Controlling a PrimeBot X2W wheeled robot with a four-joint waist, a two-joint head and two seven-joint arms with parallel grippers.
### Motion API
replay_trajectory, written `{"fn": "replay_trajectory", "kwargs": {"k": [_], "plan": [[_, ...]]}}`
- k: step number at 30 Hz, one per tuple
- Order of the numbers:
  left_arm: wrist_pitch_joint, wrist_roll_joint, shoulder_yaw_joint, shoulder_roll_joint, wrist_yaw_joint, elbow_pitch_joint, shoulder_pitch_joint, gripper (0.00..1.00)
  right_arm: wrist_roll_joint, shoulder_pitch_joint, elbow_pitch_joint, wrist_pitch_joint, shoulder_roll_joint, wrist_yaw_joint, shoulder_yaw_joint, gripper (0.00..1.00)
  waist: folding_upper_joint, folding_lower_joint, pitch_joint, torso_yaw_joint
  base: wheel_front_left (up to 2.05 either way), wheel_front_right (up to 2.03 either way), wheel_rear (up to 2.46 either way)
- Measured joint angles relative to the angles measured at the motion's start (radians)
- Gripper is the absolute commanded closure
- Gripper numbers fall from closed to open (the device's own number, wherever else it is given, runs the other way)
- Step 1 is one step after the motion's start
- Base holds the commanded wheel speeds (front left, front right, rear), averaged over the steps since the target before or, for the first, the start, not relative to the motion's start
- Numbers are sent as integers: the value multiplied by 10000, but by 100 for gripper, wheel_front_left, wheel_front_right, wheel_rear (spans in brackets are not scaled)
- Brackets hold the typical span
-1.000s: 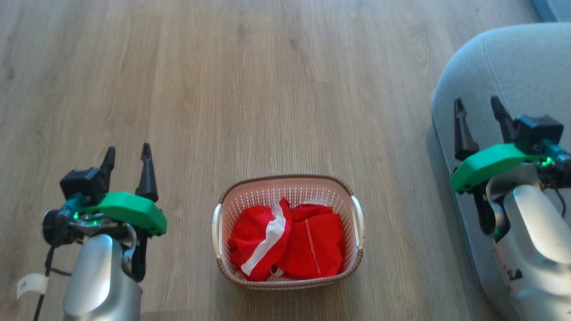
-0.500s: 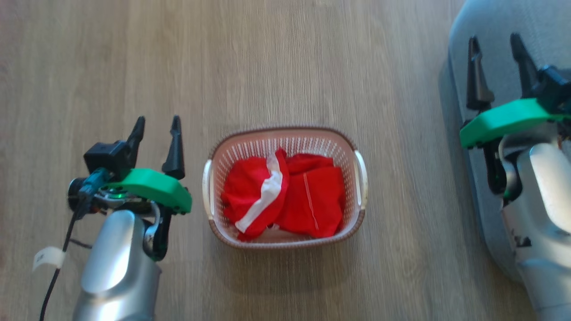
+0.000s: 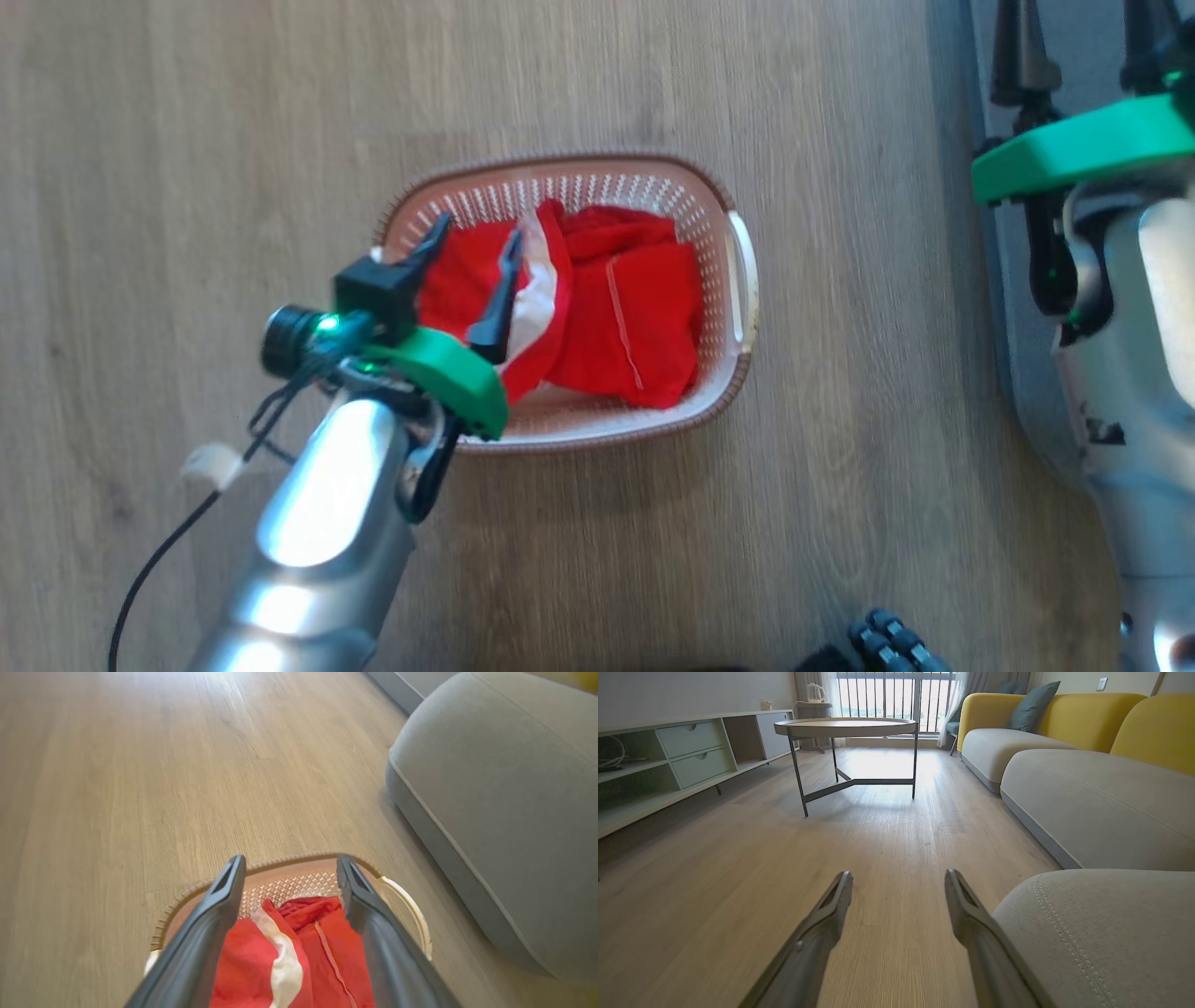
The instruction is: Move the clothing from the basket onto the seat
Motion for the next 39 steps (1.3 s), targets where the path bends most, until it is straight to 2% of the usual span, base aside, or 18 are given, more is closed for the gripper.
{"fn": "replay_trajectory", "kwargs": {"k": [11, 15, 25, 34, 39], "plan": [[-2, 372, -1843, 19, -52, 1636, -1738, 0, 2, -786, -182, 0, 407, 0, 353, 0, 0, -1, 1451, -709, 0, 0, 0], [-15, 846, -2437, 38, -21, 2541, -2491, 0, 6, -1046, -284, 0, 612, 0, 460, 0, 1, -1, 1879, -1063, 0, 0, 0], [-17, 1193, -2775, 61, 506, 4468, -3633, 0, 17, -1269, -537, 0, 993, 0, 671, 0, 1, -1, 2748, -1824, 0, 0, 0], [61, 1536, -2972, 203, 1463, 6322, -4486, 0, 31, -1363, -573, 0, 1164, 0, 629, 0, 1, -1, 3263, -2187, 0, 0, 0], [447, 1804, -3269, 309, 1720, 6840, -4730, 0, 33, -1363, -573, 0, 1243, 0, 637, 0, 0, -1, 3331, -2282, 0, 0, 0]]}}
